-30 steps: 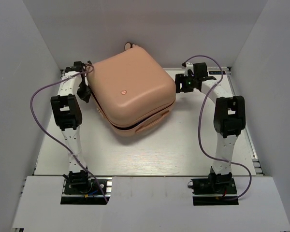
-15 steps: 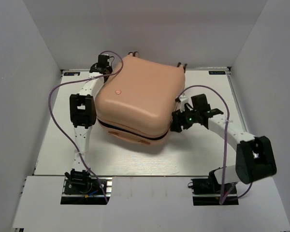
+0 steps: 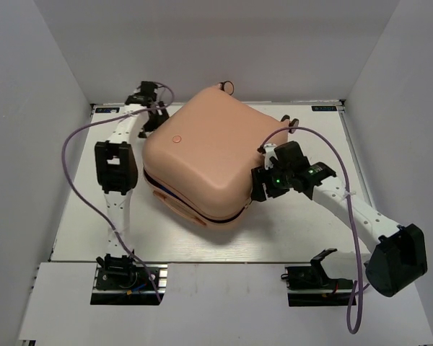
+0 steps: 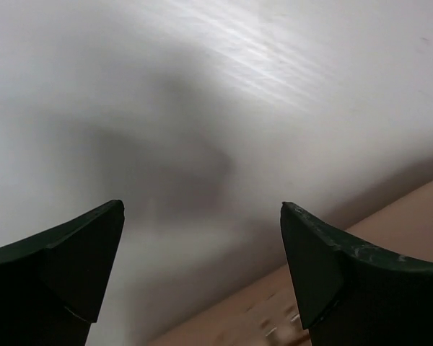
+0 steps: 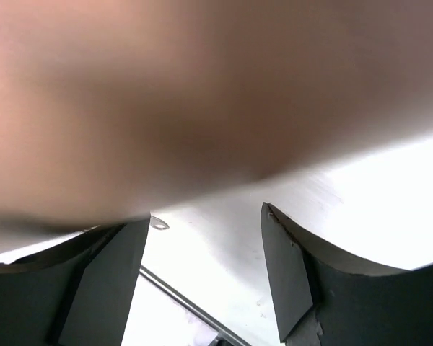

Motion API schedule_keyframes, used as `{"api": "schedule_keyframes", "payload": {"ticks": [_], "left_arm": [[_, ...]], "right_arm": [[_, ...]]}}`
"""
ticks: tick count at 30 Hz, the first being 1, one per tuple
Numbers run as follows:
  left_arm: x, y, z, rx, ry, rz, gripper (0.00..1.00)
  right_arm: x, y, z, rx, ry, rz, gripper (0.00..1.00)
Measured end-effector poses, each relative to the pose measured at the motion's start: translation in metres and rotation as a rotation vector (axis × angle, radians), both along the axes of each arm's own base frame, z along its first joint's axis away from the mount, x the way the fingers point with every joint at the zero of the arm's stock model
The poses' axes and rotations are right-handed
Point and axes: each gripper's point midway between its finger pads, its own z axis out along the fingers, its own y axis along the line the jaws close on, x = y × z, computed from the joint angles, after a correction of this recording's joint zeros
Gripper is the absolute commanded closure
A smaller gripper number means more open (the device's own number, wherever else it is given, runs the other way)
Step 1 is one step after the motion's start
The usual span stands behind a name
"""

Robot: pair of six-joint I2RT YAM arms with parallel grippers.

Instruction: Pack the luggage

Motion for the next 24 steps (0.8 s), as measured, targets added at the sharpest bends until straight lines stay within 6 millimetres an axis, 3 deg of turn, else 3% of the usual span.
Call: {"api": "schedule_keyframes", "payload": {"ticks": [3,7,9,11,13,15,18,20,22,24], "left_arm": [[-0.027,0.05,0.03,-0.021,0.048,0.099,0.0],[-0.062,0.141,0.105,-0.029,-0.023,0.292,0.0],[-0.094,0.182,0.141,-0.019,-0.059,0.401,0.0],[-0.134,0.198,0.16,-0.012,-0.055,0.47,0.0],[-0.176,0.188,0.164,-0.008,-0.013,0.49,0.0],[-0.219,0.156,0.15,-0.019,0.051,0.453,0.0],[-0.281,0.104,0.109,-0.061,0.167,0.364,0.06],[-0.326,0.077,0.071,-0.11,0.226,0.336,0.16],[-0.364,0.059,0.047,-0.157,0.283,0.325,0.21],[-0.387,0.042,0.034,-0.196,0.283,0.295,0.21]], "right_arm": [[0.005,-0.009,0.006,-0.011,-0.027,-0.05,0.32],[0.005,-0.017,0.022,-0.004,-0.087,-0.077,0.33],[0.006,-0.026,0.032,-0.012,-0.135,-0.106,0.36],[0.011,-0.036,0.041,-0.032,-0.185,-0.16,0.38],[0.02,-0.051,0.047,-0.073,-0.222,-0.24,0.38],[0.035,-0.066,0.053,-0.126,-0.247,-0.328,0.38],[0.064,-0.086,0.064,-0.183,-0.277,-0.457,0.38],[0.09,-0.1,0.076,-0.218,-0.283,-0.534,0.38],[0.119,-0.113,0.085,-0.23,-0.291,-0.601,0.39],[0.149,-0.129,0.094,-0.226,-0.289,-0.656,0.39]]}}
